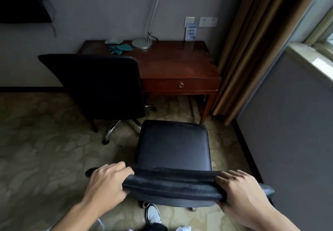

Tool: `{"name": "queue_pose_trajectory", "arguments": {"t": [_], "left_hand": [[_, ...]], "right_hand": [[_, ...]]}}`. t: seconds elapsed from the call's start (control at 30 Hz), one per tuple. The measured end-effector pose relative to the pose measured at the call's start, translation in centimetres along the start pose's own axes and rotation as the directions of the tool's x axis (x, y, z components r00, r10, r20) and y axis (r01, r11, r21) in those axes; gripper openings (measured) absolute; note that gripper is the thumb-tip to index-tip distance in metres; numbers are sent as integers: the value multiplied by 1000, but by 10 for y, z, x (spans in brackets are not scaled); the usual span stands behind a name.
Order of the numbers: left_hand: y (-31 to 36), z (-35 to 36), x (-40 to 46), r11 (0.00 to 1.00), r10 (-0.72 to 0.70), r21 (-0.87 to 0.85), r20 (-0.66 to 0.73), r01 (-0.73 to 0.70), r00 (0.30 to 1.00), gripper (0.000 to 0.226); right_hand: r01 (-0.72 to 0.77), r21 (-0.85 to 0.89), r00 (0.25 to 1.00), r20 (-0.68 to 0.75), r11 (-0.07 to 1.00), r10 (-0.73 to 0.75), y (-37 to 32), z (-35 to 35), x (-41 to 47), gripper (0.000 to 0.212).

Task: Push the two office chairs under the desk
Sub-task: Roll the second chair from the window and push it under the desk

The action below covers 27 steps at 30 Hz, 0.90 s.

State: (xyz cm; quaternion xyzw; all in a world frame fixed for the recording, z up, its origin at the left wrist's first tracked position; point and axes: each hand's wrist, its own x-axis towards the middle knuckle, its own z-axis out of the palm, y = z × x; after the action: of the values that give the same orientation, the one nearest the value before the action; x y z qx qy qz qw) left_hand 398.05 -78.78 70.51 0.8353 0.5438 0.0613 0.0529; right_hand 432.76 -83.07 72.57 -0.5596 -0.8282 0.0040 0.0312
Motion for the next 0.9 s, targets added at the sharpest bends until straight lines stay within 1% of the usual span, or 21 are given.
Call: {"name": "queue_pose_trajectory", "arguments": {"t": [0.07, 0.13, 0.2, 0.23, 0.3, 0.4, 0.43, 0.53, 0.6, 0.67, 0.7, 0.73, 0.77, 0.83, 0.87, 0.9], "left_hand": [[6, -1, 8, 1000, 18, -4, -17, -18, 1000, 40], [10, -5, 28, 999, 52, 19, -47, -51, 998, 29], [5, -9, 47, 998, 65, 0, -82, -65, 995, 17], [0, -10, 51, 998, 55, -12, -81, -56, 995, 15], [-10, -10, 56, 1000, 22, -19, -61, -23, 998, 20], [-18, -11, 68, 1000, -4, -6, -28, 4, 1000, 25], [-19, -12, 72, 1000, -1, -12, -30, 0, 1000, 26], [-24, -16, 85, 998, 41, -38, -23, -41, 999, 24], [-28, -19, 93, 997, 67, -40, 0, -67, 998, 21], [-30, -19, 101, 997, 79, -22, 14, -79, 997, 21], [-31, -17, 104, 997, 74, -11, 17, -74, 997, 22], [-30, -15, 110, 998, 68, 1, 22, -68, 997, 22], [-29, -14, 116, 998, 57, 8, 26, -58, 998, 23], [-21, -12, 134, 999, 52, 15, 17, -52, 998, 21], [-16, -12, 143, 999, 46, 11, 18, -46, 999, 19], [-9, -11, 153, 999, 41, 4, 28, -41, 999, 18]], "right_hand": [[-17, 12, 1000, -23, 1000, 17, 8, -2, -2, 26], [-53, 20, 998, -40, 998, 54, 20, -7, 7, 27], [-35, 29, 999, -37, 999, 36, 30, -10, 21, 26], [-6, 31, 999, -41, 999, 7, 30, -10, 27, 25], [51, 47, 997, -60, 998, -48, 34, -4, 40, 25], [90, 72, 991, -105, 993, -82, 44, -3, 59, 25], [100, 74, 989, -116, 992, -91, 47, -3, 64, 24], [115, 92, 992, -68, 989, -109, 51, -4, 76, 25], [128, 111, 990, -67, 985, -121, 54, -2, 81, 24], [188, 87, 979, -101, 978, -179, 59, 3, 83, 12], [211, 85, 974, -101, 974, -203, 61, 8, 87, 16], [217, 93, 976, -55, 972, -213, 65, 7, 94, 27], [226, 82, 974, -40, 971, -223, 69, 5, 102, 33], [201, 119, 979, -46, 972, -197, 79, -8, 111, 29], [184, 113, 980, -91, 976, -174, 86, -10, 110, 22], [79, 103, 990, -124, 992, -66, 94, -12, 107, 21]]}}
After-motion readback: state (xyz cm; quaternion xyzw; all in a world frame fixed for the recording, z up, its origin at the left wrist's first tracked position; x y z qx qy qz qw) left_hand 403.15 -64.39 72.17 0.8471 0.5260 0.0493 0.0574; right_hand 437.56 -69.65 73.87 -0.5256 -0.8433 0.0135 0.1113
